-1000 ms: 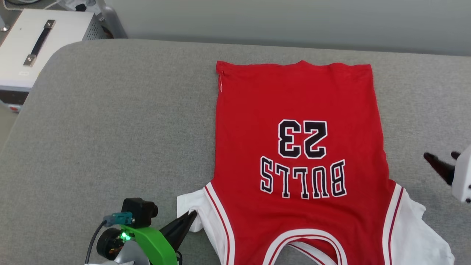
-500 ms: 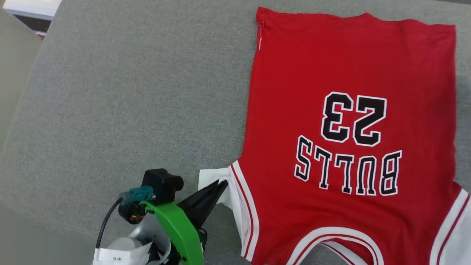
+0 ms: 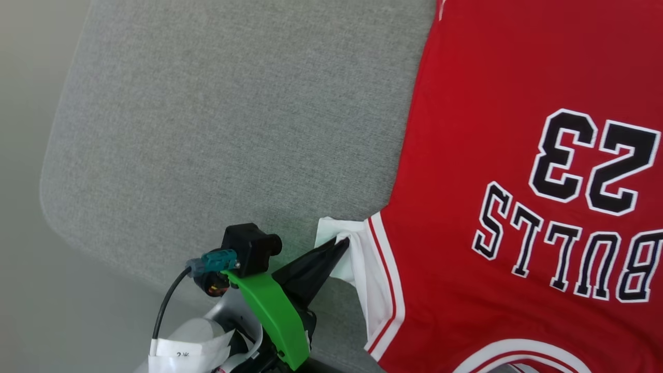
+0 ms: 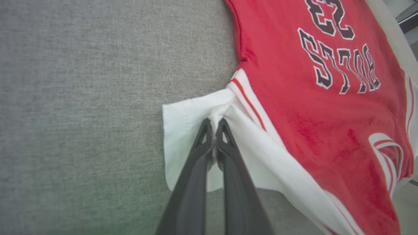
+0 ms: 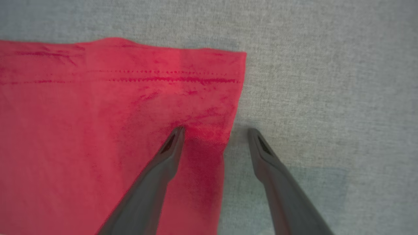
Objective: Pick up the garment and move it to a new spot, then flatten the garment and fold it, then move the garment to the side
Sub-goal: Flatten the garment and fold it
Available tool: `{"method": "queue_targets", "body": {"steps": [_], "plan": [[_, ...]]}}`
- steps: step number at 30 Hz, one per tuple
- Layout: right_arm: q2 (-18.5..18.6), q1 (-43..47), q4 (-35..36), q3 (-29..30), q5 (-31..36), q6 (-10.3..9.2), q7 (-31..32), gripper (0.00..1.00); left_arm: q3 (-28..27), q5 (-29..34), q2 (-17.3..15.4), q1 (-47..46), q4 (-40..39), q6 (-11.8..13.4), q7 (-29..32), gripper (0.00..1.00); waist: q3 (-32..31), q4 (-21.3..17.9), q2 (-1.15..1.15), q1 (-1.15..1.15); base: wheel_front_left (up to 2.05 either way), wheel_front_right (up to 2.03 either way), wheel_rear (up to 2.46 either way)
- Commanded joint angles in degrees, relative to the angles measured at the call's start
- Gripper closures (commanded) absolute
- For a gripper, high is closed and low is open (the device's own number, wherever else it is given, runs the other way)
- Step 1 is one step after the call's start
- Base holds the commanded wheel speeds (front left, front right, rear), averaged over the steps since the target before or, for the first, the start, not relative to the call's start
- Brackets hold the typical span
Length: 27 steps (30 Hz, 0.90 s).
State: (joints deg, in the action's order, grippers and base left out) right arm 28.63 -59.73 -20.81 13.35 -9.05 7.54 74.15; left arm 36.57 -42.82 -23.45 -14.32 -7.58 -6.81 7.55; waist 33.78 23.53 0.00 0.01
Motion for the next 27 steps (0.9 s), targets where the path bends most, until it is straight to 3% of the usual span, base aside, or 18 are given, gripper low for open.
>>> {"method": "queue_targets", "body": {"steps": [1, 10, 11, 12, 13, 27], "plan": [[0.1, -0.7, -0.8, 0.4, 0.2, -0.05, -0.5, 0.0, 0.0, 0.5, -0.1, -1.3, 0.5, -0.3, -0.7, 1.0, 3.0, 2.8, 0.0, -0.01, 0.0, 0.0, 0.0], [0.0, 0.8, -2.9, -2.9, -0.1, -0.05, -0.8, 0.0, 0.9, -0.4, 0.4, -2.5, 2.4, -0.4, -2.2, 1.0, 3.8, 3.2, 0.0, -0.01, 0.0, 0.0, 0.0], [0.1, 1.0, -3.1, -3.2, 0.0, -0.05, -0.4, 0.09, 0.9, -0.4, 0.4, -2.7, 2.5, -0.5, -2.4, 1.0, 3.7, 3.2, 0.0, -0.01, 0.0, 0.0, 0.0], [0.1, 1.3, -3.3, -3.5, 0.1, -0.05, 0.3, 0.66, 1.0, -0.5, 0.4, -2.8, 2.7, -0.5, -2.6, 1.0, 3.6, 3.2, 0.0, -0.01, 0.0, 0.0, 0.0], [0.2, 1.6, -3.4, -3.7, 0.2, -0.05, 0.7, 1.0, 1.0, -0.5, 0.4, -2.9, 2.8, -0.5, -2.7, 1.0, 3.5, 3.2, 0.0, -0.01, 0.0, 0.0, 0.0], [0.0, 7.2, -2.0, -3.2, -1.0, -0.05, 0.3, 1.0, 1.0, -1.0, -0.3, -2.7, 4.4, -0.2, -3.3, 1.0, -1.3, 0.8, 0.0, -0.01, 0.0, 0.0, 0.0]]}}
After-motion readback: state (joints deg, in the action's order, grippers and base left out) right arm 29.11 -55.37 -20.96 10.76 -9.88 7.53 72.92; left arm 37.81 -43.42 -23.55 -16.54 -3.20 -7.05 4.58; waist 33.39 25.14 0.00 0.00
